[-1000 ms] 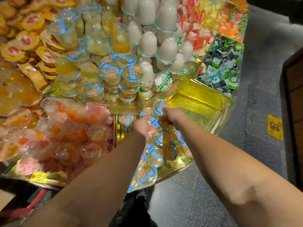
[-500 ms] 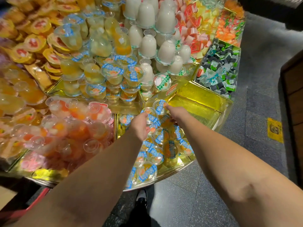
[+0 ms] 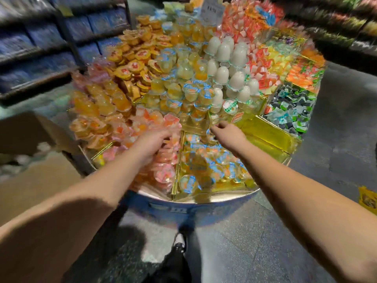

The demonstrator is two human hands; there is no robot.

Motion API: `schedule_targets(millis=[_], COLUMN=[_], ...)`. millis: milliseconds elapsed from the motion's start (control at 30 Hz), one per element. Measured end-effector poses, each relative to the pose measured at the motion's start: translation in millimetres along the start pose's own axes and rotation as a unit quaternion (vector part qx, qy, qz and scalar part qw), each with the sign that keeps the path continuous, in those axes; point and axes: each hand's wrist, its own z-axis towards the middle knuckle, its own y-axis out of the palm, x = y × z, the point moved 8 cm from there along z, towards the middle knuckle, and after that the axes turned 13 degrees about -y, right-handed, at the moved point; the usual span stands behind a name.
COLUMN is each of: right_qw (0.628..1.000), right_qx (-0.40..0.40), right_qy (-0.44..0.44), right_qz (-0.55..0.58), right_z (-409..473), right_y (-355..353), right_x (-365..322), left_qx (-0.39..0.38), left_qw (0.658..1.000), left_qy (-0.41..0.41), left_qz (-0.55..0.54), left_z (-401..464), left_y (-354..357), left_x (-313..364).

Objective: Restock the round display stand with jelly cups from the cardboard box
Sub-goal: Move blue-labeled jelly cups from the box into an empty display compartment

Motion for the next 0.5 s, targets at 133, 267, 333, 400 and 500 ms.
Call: schedule_targets(millis=[133,267,333,400,500], right_qw=[0.989,0.960,0.943,0.925,0.901], right_qx=[-0.093,-0.177,-0.219,-0.256,-0.298], right_qy=[-0.113,-0.209,-0.244,-0.273,-0.308], right_qz=[-0.017,-0.047,-0.054,-0.062,-0.063], right_z=[-30,-53,-65,-75,-80], right_y=[59,141,184,226,307], right_x=[-106,-202,-246,-285,-349], left_qx=[0.163,0.261,0.294,0.317,0.340], left_qw=[0.974,0.952,0.944,0.939,0.934], left_qy=[0.049,0.001,-0.022,-0.035,-0.050], left_qz=[0.148,0.162,0.146,0.130,0.096], left_z=[-77,-131,-155,-171,-190], left_y=[-120,-240,-292,-337,-411], left_x=[-21,-70,-94,-117,-157])
